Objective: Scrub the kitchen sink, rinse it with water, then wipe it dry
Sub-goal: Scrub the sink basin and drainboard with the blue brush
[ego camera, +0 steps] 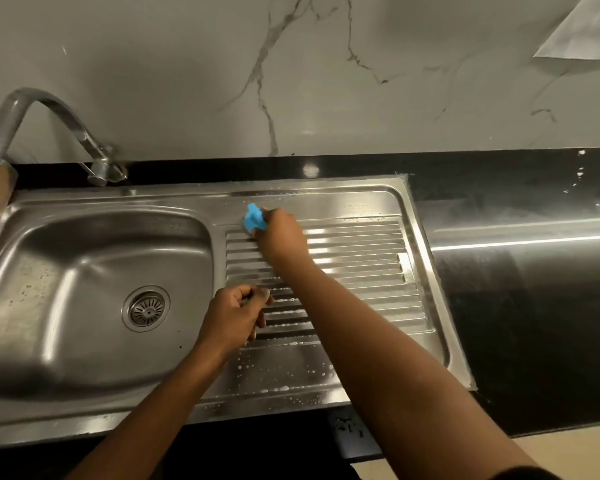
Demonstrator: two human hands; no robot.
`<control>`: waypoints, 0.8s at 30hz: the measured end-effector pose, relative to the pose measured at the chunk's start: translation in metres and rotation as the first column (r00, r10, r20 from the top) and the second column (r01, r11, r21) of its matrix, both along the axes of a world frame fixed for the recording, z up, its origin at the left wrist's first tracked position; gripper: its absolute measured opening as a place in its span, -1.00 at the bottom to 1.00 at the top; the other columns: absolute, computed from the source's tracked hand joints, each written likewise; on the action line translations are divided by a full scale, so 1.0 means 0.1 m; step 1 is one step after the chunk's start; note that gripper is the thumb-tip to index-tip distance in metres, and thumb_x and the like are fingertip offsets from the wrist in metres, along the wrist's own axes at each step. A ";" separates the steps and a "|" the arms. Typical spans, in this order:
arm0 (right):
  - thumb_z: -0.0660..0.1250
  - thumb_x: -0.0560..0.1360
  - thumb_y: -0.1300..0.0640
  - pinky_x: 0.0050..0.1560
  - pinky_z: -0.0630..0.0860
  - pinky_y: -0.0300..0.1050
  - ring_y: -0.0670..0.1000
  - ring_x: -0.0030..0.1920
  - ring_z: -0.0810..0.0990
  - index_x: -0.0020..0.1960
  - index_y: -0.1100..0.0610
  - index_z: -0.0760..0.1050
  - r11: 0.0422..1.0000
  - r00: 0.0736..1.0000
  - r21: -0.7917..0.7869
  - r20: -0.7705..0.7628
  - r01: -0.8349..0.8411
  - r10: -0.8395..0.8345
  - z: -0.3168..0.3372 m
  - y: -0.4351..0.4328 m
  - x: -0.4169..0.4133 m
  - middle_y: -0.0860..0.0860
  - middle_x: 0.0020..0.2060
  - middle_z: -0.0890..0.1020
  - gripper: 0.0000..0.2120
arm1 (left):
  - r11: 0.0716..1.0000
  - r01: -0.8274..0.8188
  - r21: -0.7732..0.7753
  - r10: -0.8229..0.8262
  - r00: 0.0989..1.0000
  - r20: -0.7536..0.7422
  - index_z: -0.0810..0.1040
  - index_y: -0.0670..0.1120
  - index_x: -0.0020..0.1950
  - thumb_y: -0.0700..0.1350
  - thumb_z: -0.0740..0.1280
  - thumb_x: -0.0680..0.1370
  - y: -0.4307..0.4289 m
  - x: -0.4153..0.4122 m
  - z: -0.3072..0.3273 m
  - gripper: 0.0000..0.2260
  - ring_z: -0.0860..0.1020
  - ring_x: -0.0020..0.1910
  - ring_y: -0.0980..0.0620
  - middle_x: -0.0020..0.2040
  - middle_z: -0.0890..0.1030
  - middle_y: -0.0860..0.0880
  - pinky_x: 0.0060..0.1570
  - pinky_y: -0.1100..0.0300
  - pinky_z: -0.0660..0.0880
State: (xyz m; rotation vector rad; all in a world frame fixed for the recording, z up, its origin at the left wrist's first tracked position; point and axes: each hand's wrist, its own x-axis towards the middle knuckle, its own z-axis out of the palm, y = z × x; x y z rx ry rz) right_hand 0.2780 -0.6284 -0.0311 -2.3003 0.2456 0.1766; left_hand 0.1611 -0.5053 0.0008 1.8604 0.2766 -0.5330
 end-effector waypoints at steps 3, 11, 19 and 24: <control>0.40 0.63 0.03 0.06 0.68 0.11 0.08 0.03 0.70 0.48 0.08 0.47 0.999 1.000 -0.035 -0.003 -0.011 0.011 -0.03 -0.05 -0.09 0.08 0.17 0.68 -0.56 | 0.999 -0.035 -0.005 0.035 0.999 0.009 0.69 -0.09 -0.05 -0.03 0.31 0.69 0.04 0.03 -0.01 -0.77 0.49 -0.46 0.02 -0.38 0.62 -0.05 -0.49 0.22 0.39; 0.45 0.60 0.03 -0.04 0.56 -0.04 0.03 -0.04 0.68 0.27 0.13 0.62 0.936 0.948 -0.162 -0.012 0.312 -0.318 0.16 -1.96 -0.39 0.06 -0.01 0.72 -0.70 | 0.998 0.038 -0.054 -0.037 0.999 0.016 0.70 -0.09 -0.05 -0.03 0.33 0.69 -0.07 0.09 -0.01 -0.77 0.50 -0.48 0.03 -0.37 0.62 -0.06 -0.50 0.24 0.39; 0.45 0.60 0.06 -0.13 0.52 -0.17 -0.10 -0.14 0.61 0.40 0.17 0.57 0.890 0.899 -0.145 -0.016 0.432 -0.439 0.08 -2.28 -0.93 0.11 0.09 0.72 -0.59 | 0.994 0.078 -0.076 -0.076 0.997 0.027 0.70 -0.08 -0.05 -0.02 0.32 0.69 -0.13 0.18 -0.03 -0.76 0.48 -0.47 0.04 -0.36 0.62 -0.07 -0.49 0.21 0.39; 0.46 0.59 -0.01 0.12 0.65 0.03 0.05 0.08 0.70 0.40 0.17 0.57 0.886 0.888 -0.120 -0.054 0.448 -0.456 0.06 -2.29 -1.35 0.11 0.15 0.71 -0.56 | 0.994 0.071 -0.085 -0.070 0.997 0.009 0.69 -0.07 -0.04 -0.02 0.32 0.69 -0.14 0.26 -0.10 -0.77 0.49 -0.46 0.01 -0.35 0.63 -0.06 -0.47 0.19 0.40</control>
